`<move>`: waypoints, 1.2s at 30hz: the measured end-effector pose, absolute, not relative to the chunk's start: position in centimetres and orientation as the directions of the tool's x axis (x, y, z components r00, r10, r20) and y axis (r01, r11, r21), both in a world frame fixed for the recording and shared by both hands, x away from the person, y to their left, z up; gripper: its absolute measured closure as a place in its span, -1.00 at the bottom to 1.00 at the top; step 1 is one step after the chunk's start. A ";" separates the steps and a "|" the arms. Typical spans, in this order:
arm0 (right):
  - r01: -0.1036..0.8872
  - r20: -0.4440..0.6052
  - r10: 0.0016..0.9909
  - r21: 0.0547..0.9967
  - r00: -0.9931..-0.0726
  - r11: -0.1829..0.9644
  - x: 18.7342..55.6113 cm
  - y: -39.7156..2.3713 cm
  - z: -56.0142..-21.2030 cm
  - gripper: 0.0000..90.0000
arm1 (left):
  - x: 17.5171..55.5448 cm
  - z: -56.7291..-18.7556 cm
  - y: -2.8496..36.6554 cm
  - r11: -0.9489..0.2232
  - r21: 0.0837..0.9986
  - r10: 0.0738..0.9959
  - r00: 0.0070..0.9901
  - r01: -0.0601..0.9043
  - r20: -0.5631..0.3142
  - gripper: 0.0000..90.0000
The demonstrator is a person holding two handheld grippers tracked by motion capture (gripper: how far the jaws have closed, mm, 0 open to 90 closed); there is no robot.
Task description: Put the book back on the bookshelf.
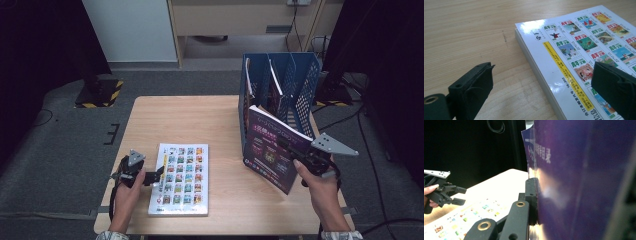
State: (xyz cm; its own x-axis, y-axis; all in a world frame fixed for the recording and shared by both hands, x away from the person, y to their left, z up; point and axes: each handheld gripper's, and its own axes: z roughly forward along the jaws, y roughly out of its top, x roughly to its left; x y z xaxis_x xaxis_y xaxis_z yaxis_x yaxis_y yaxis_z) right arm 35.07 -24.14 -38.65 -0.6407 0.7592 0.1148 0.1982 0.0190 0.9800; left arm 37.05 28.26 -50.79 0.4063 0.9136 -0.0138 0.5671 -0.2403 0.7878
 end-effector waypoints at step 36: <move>0.176 0.136 0.801 0.984 -0.582 -0.039 33.4 -27.6 -32.5 0.84 | 37.0 -50.8 28.2 -0.247 0.785 0.913 0.407 0.568 -0.006 -0.92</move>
State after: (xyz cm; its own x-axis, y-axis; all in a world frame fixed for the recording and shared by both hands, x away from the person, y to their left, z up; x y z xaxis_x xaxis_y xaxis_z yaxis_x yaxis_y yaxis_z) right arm 33.39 -27.63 -32.50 -0.5825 0.8014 0.1361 0.1762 -0.0390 0.9836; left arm 36.99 28.18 -50.78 0.4070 0.9134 -0.0065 0.5679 -0.2475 0.7850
